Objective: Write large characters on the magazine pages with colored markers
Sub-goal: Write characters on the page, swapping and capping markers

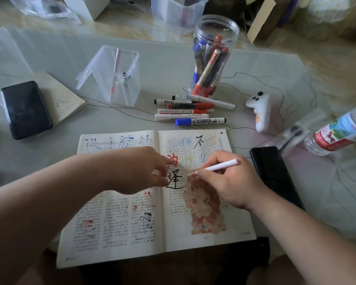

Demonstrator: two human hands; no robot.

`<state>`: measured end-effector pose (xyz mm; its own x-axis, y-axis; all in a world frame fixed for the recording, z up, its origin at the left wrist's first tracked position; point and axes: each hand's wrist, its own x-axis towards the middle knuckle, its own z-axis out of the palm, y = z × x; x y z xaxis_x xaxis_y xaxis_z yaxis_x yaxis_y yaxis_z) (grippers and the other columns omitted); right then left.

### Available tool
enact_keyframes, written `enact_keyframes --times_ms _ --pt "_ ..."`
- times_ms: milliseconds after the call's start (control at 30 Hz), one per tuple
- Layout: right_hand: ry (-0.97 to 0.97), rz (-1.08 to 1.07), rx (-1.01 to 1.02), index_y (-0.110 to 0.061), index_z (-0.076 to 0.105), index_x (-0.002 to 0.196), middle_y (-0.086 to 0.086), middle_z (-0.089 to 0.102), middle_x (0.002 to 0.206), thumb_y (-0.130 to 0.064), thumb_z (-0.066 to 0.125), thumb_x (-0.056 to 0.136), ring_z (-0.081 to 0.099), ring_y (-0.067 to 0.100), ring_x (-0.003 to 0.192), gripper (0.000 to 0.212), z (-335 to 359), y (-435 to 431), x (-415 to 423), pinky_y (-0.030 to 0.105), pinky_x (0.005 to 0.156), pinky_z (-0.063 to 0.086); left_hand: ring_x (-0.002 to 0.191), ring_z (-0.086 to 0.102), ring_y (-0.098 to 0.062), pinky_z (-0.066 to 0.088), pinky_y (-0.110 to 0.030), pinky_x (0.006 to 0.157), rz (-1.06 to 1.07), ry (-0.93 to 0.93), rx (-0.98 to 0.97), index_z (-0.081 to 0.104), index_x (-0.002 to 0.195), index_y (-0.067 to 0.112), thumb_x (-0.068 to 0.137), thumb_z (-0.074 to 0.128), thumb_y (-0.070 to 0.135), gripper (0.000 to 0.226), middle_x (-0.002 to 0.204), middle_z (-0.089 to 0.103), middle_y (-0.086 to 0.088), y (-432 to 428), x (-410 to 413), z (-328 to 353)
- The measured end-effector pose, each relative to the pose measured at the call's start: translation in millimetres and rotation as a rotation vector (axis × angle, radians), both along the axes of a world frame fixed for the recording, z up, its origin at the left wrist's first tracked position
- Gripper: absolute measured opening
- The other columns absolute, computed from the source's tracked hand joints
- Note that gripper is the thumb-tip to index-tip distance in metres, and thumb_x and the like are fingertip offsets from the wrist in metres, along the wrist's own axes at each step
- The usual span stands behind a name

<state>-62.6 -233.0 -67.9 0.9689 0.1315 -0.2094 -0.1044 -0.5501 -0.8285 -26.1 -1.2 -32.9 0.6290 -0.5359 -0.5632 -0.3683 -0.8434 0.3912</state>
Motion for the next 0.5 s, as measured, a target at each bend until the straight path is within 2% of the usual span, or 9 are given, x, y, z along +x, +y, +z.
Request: enact_keyframes --times_ms 67,100,167,233,300,400,500 --pt "-0.009 -0.119 0.194 -0.008 0.069 0.071 0.006 0.072 0.068 -0.019 0.078 0.077 0.066 0.017 0.065 0.016 4.8 -2.5 4.7 0.036 0.065 0.052 0.130 0.046 -0.003 0.035 -0.034 0.113 0.057 -0.022 -0.024 0.067 0.093 0.035 0.097 0.056 0.050 0.019 0.146 0.046 0.031 0.1 -0.1 -1.0" --pt "-0.022 -0.186 0.294 -0.006 0.067 0.069 0.011 0.071 0.066 -0.016 0.073 0.074 0.066 0.022 0.064 0.013 6.9 -4.5 7.5 0.039 0.064 0.053 0.122 0.052 -0.003 0.040 -0.034 0.109 0.099 -0.052 -0.047 0.068 0.096 0.035 0.095 0.058 0.052 0.019 0.138 0.054 0.027 0.2 0.2 -1.1" --pt "-0.052 -0.280 0.420 -0.005 0.064 0.068 0.015 0.069 0.064 -0.011 0.068 0.073 0.063 0.024 0.061 0.010 10.1 -7.3 12.3 0.035 0.059 0.051 0.097 0.060 -0.001 0.049 -0.029 0.091 0.200 -0.125 -0.118 0.068 0.091 0.037 0.092 0.061 0.053 0.018 0.106 0.065 0.022 0.1 0.7 2.6" --pt "-0.053 -0.321 0.468 -0.003 0.062 0.072 0.015 0.068 0.065 -0.005 0.070 0.080 0.062 0.023 0.061 0.011 13.3 -7.5 14.1 0.030 0.059 0.050 0.073 0.059 0.002 0.044 -0.015 0.065 0.309 -0.161 -0.192 0.069 0.081 0.039 0.090 0.064 0.051 0.016 0.080 0.065 0.022 0.4 0.8 7.4" --pt "-0.009 -0.314 0.557 0.000 0.063 0.079 0.017 0.070 0.071 0.001 0.069 0.088 0.066 0.021 0.065 0.011 16.2 -5.4 13.7 0.030 0.062 0.054 0.060 0.057 0.004 0.038 -0.011 0.052 0.395 -0.161 -0.262 0.073 0.081 0.038 0.090 0.067 0.047 0.014 0.072 0.065 0.029 0.5 1.2 8.5" --pt "0.069 -0.273 0.740 -0.002 0.065 0.083 0.025 0.072 0.084 -0.010 0.071 0.083 0.070 0.025 0.074 0.010 25.6 -1.9 11.8 0.034 0.069 0.057 0.064 0.065 0.001 0.048 -0.012 0.060 0.492 -0.107 -0.381 0.078 0.094 0.035 0.089 0.073 0.039 0.008 0.075 0.071 0.026 -1.6 0.3 6.6" --pt "0.076 -0.214 0.824 -0.006 0.069 0.081 0.027 0.073 0.090 -0.016 0.072 0.081 0.071 0.027 0.075 0.010 34.2 -0.7 11.4 0.033 0.068 0.059 0.063 0.068 -0.002 0.047 -0.010 0.061 0.546 -0.070 -0.466 0.078 0.093 0.034 0.085 0.077 0.035 0.008 0.072 0.073 0.019 -6.3 -0.7 7.5"
